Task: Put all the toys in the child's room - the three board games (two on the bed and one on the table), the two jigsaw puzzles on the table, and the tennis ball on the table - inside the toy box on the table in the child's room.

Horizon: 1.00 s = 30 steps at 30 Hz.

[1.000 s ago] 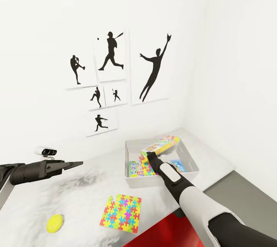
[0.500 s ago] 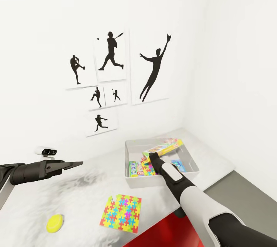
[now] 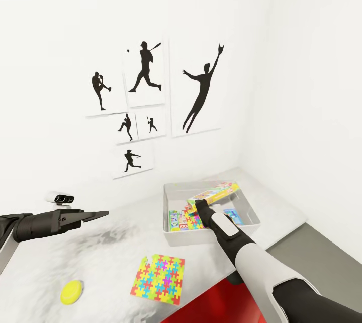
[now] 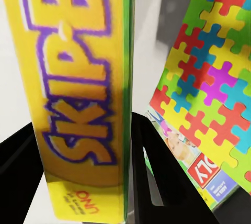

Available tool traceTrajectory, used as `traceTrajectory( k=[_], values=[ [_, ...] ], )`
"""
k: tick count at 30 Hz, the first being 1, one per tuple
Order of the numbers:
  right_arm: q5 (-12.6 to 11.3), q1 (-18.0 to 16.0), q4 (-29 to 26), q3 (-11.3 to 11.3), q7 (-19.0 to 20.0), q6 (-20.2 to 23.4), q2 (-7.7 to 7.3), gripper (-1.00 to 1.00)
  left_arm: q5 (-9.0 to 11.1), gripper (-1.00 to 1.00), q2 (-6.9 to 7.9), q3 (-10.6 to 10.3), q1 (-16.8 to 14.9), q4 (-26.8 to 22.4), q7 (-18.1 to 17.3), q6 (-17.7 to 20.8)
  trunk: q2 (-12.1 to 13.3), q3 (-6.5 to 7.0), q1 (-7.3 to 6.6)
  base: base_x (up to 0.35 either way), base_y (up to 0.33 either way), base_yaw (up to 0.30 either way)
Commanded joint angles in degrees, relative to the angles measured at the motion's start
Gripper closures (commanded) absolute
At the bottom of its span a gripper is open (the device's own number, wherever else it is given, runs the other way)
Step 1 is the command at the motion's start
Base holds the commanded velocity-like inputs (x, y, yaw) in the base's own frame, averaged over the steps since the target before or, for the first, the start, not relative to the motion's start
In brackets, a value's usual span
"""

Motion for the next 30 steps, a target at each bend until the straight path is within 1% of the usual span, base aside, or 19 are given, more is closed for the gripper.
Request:
traceTrajectory(
  k=[1,9,12,14,18,20,22,23,25,27,28,30],
  values=[
    [0.04,-0.05,-0.09,0.12,-0.38,0.12,0.0,1.0,0.0,-1.0,0.03,-0.01,-0.04,-0.02,-0.2,0.61,-0.14,-0.14,0.04,0.0,0.0,0.0],
    [0.02,-0.05,-0.09,0.12,-0.08,0.05,0.0,1.0,0.0,-1.0,0.03,0.03,-0.04,-0.02,-0.2,0.61,-0.14,-0.14,0.04,0.0,0.0,0.0],
    [0.0,-0.05,-0.14,0.12,1.03,-0.06,0.0,1.0,0.0,-1.0,0.03,0.05,-0.04,-0.02,-0.2,0.61,-0.14,-0.14,0.04,0.0,0.0,0.0],
    [0.02,-0.05,-0.2,0.17,3.16,-0.15,0.0,1.0,0.0,-1.0,0.03,0.06,-0.04,-0.02,-0.2,0.61,-0.14,-0.14,0.04,0.0,0.0,0.0],
    [0.03,-0.05,-0.19,0.2,9.54,-0.24,0.0,1.0,0.0,-1.0,0.03,0.07,-0.04,-0.02,-0.2,0.61,-0.14,-0.14,0.04,0.0,0.0,0.0],
    [0.02,-0.01,-0.19,0.21,10.54,-0.27,0.0,1.0,0.0,-1.0,0.03,0.08,-0.04,-0.02,-0.2,0.61,-0.14,-0.14,0.04,0.0,0.0,0.0],
    [-0.02,0.02,-0.18,0.16,10.93,-0.15,0.0,1.0,0.0,-1.0,0.03,0.08,-0.04,-0.02,-0.2,0.61,-0.14,-0.14,0.04,0.0,0.0,0.0],
    [0.02,-0.31,-0.52,-0.17,11.25,0.18,-0.33,1.0,0.13,-1.0,-0.31,0.04,0.05,0.24,-0.2,0.78,-0.14,-0.14,0.04,0.0,0.0,0.0],
    [0.29,-0.23,-1.2,-0.06,11.35,0.83,-0.98,1.0,0.11,-1.0,-0.95,-0.02,0.05,0.24,-0.2,0.78,-0.14,-0.14,0.04,0.0,0.0,0.0],
    [0.38,-0.11,-0.51,0.04,11.36,1.24,-0.56,1.0,0.1,-1.0,-1.29,-0.06,0.05,0.24,-0.2,0.78,-0.14,-0.14,0.04,0.0,0.0,0.0],
    [0.4,-0.06,-0.17,0.17,11.37,0.9,-0.62,1.0,0.09,-1.0,-1.38,-0.04,0.05,0.24,-0.2,0.78,-0.14,-0.14,0.04,0.0,0.0,0.0],
    [0.39,0.0,0.53,0.4,11.37,0.76,-1.29,1.0,0.1,-1.0,-1.48,-0.02,0.05,0.24,-0.2,0.78,-0.14,-0.14,0.04,-0.018,0.0,0.0]
  ],
)
